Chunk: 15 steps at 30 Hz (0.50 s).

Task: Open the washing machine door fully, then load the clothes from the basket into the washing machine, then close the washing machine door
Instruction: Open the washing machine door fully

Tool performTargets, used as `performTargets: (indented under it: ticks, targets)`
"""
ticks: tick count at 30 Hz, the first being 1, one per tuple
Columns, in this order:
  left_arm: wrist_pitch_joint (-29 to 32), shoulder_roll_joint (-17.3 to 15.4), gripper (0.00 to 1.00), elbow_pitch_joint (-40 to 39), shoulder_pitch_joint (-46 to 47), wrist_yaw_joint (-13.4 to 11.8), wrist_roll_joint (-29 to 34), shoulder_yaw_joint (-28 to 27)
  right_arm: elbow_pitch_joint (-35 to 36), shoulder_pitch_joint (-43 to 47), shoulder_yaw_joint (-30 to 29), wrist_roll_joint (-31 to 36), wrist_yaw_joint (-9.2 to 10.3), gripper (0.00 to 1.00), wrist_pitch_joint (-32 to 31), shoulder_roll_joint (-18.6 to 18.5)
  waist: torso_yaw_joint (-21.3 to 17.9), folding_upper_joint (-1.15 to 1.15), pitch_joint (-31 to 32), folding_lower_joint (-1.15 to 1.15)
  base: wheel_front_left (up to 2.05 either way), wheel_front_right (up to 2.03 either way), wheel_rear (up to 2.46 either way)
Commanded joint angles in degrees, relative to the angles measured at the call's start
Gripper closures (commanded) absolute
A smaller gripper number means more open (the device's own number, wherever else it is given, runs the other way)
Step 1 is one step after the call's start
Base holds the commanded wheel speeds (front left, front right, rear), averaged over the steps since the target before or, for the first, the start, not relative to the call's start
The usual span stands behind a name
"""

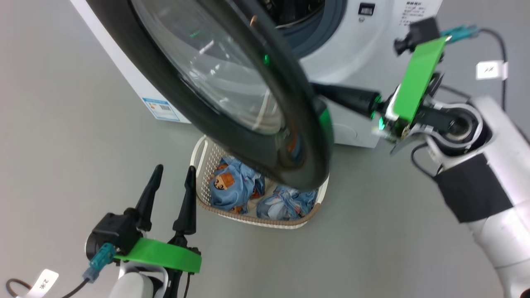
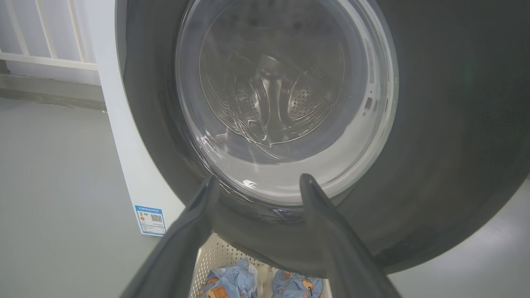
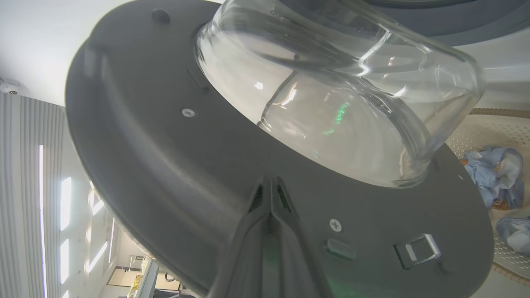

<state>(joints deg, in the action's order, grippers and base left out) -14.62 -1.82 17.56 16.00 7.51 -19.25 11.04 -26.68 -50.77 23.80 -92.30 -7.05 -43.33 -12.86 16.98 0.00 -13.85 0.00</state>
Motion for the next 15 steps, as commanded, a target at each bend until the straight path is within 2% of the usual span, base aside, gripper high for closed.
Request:
performTargets:
  ticks: [1,15]
  targets:
    - [-0.38,-1.23,0.0,-1.09,-0.47,-0.02,0.42,-2.06,2.29,1.81,0.83,-0.29,-0.44,1.0,-0.97,1.63,0.09,0.0,1.76,0.0,0.0,0.0,0.0]
    - [-0.38,-1.59,0.0,-1.54,-3.29,-0.02,0.82,-3.18,5.97,8.23,2.15,-0.73,-0.44,1.0,-4.24,5.93,1.9,0.0,4.75,0.0,0.0,0.0,0.0]
